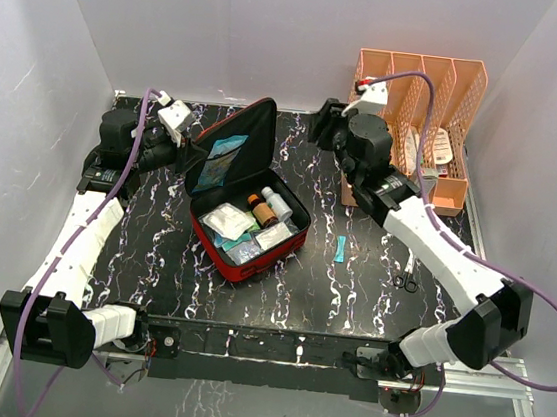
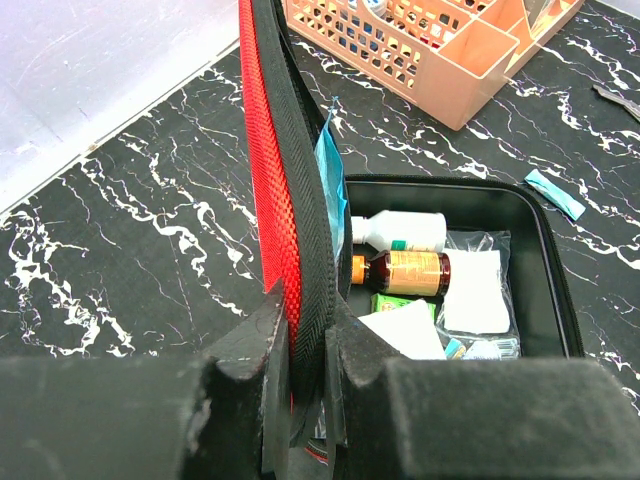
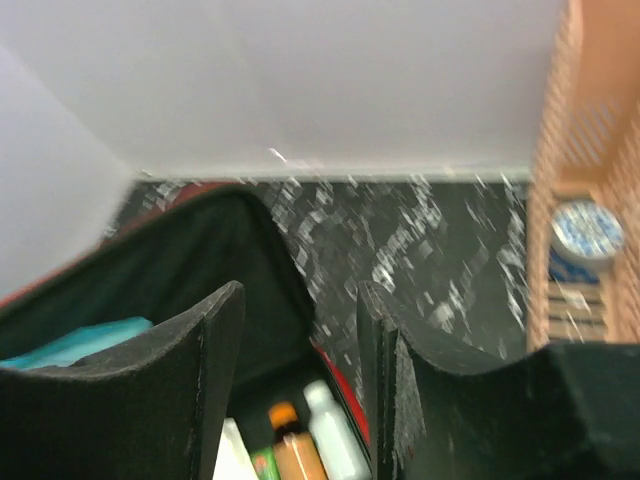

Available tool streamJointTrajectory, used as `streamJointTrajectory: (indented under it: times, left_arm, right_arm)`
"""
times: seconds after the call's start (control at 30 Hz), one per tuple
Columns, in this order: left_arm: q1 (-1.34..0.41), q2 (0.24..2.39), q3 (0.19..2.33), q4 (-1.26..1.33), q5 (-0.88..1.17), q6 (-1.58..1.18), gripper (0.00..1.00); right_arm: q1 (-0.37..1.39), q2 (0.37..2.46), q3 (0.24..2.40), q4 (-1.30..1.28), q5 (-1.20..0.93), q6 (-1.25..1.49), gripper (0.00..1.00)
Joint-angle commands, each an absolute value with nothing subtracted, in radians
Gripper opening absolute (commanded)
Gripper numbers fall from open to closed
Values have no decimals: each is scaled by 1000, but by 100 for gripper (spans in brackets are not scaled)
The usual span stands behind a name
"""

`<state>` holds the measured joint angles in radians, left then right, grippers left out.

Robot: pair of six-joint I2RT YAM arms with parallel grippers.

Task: Organize the medicine kit
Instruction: Pick up the scissors from the center of the board.

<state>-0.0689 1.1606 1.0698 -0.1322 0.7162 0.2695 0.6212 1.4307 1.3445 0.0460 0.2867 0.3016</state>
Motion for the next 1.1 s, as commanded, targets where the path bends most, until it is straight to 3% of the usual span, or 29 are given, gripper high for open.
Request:
streamJointTrajectory:
  times: [0.0, 0.17, 0.3, 0.63, 1.07]
  left_arm:
    - [-83, 1138, 1080, -177, 758, 269, 0]
    - [-82, 1142, 1090, -202, 758, 281, 0]
    - [-80, 1142, 1095, -228, 767, 292, 0]
    - [-78, 1145, 1094, -229, 775, 295, 0]
    - [-80, 1137, 1086, -222, 775, 297, 0]
  right_arm:
    - [592, 1384, 1406, -500, 494, 547, 49]
    - [552, 1344, 1342, -886, 520, 774, 55]
    - [468, 1291, 1230, -1005, 461, 838, 57]
    - [154, 1229, 993, -987, 233, 615, 56]
    - [-86, 1336, 940, -910, 125, 397, 56]
